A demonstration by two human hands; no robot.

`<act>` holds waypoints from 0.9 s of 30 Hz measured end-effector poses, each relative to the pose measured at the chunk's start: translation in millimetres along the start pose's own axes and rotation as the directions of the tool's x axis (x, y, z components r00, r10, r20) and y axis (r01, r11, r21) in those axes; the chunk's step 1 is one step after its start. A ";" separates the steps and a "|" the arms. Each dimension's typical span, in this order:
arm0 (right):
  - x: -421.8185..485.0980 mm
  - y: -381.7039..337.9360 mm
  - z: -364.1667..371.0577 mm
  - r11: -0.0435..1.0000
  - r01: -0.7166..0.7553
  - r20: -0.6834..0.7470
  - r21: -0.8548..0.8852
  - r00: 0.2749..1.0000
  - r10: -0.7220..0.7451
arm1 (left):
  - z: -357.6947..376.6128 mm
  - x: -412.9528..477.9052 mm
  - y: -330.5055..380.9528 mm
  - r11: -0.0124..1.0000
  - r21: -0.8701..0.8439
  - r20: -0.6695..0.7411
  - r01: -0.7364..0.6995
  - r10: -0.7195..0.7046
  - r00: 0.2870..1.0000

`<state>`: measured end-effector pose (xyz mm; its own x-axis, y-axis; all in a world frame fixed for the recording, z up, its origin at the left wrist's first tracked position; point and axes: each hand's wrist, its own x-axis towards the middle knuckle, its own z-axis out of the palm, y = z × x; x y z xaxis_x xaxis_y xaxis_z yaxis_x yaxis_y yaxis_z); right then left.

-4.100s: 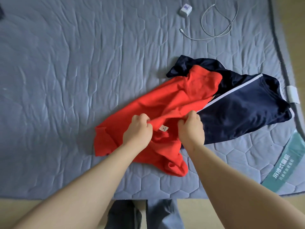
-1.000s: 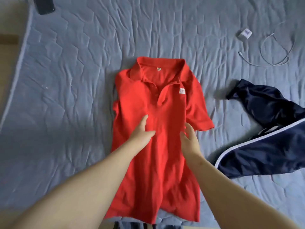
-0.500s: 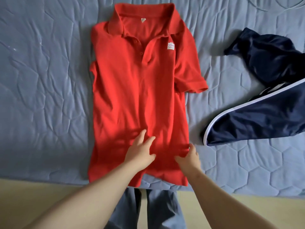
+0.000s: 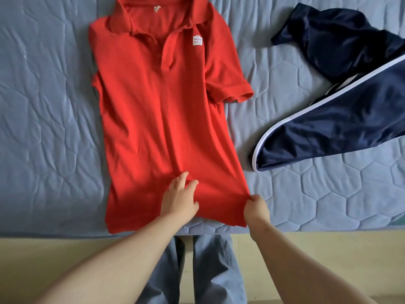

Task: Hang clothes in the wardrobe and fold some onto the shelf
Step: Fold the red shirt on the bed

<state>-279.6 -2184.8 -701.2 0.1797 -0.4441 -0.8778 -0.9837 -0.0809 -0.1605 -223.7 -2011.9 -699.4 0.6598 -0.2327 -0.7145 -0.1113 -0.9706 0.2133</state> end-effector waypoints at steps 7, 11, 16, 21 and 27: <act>7.3 4.8 -15.4 0.999 0.017 -0.081 0.037 0.997 -0.014 | 1.3 -1.5 -3.9 0.999 0.024 0.041 -0.029 0.028 0.999; 4.5 4.2 -21.0 0.996 0.010 -0.109 -0.090 0.994 -0.020 | -2.0 -2.9 -9.5 1.000 -0.009 0.077 -0.011 0.012 0.997; -11.0 -0.7 -20.1 0.978 0.059 -0.100 -0.201 0.992 -0.080 | -6.0 -15.3 -18.6 0.984 -0.152 0.097 0.098 -0.084 0.992; -23.6 -0.8 -0.8 0.998 -0.055 -0.198 -0.029 0.979 0.048 | -11.1 -24.6 -39.8 0.893 -0.358 0.028 0.274 -0.283 0.959; -22.8 23.1 26.5 0.963 -0.119 -0.209 0.241 0.963 0.171 | -0.3 -35.1 -77.6 0.876 -0.346 0.107 0.335 -0.318 0.942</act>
<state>-306.4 -2152.9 -696.9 0.0049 -0.6281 -0.7781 -0.9688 0.1897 -0.1592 -238.0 -1928.4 -690.7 0.5773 0.0829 -0.8123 0.3806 -0.9074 0.1779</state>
